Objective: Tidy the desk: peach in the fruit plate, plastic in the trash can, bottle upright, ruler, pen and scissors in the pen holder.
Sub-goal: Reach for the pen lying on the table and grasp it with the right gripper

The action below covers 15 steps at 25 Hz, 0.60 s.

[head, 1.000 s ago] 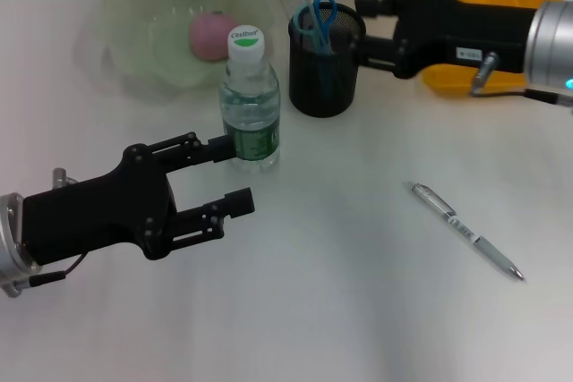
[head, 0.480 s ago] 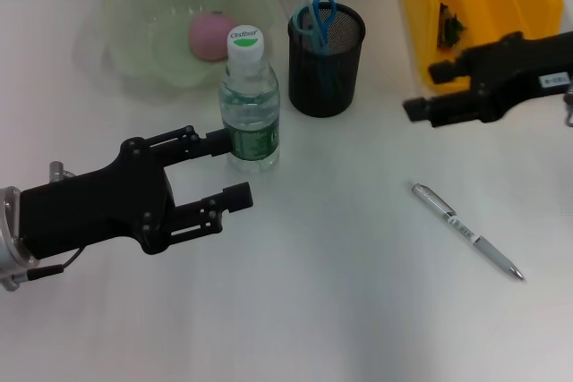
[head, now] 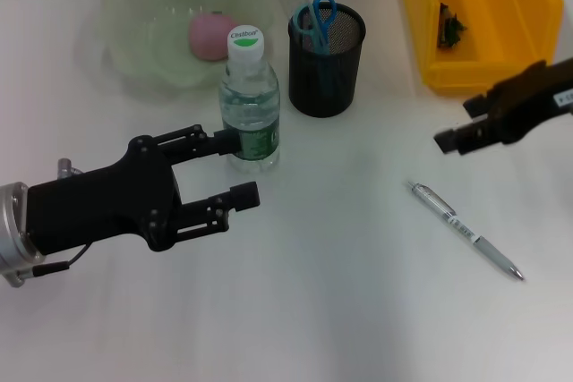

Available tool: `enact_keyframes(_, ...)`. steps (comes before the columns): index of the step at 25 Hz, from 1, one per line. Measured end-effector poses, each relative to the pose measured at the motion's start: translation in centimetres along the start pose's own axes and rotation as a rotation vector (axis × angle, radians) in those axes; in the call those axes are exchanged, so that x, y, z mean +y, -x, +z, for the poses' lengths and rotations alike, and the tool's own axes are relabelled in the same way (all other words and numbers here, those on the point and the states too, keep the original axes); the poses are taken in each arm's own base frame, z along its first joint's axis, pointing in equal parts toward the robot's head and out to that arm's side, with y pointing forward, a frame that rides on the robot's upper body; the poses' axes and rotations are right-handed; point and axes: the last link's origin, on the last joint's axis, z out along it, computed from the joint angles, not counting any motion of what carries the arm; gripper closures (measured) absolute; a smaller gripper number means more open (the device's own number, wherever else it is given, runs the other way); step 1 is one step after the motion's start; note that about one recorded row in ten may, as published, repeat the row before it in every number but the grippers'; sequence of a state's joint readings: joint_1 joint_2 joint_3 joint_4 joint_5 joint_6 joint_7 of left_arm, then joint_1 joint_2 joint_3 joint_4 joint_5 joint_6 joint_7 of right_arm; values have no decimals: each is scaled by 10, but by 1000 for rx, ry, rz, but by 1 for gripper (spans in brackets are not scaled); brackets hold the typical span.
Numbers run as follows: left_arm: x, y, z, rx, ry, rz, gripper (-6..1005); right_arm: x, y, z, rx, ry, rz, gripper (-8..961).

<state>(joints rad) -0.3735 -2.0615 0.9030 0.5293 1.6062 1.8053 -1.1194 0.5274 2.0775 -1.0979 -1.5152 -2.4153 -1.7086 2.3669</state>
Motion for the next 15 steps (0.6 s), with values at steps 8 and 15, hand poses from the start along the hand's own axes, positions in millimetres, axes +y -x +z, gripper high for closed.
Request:
enact_keyframes(8, -3, -2, 4, -10, 6, -10, 199, 5, -10, 21, 213, -42, 72, 258)
enact_keyframes(15, -4, -1, 6, -12, 3, -7, 197, 1, -13, 38, 266, -54, 123, 258)
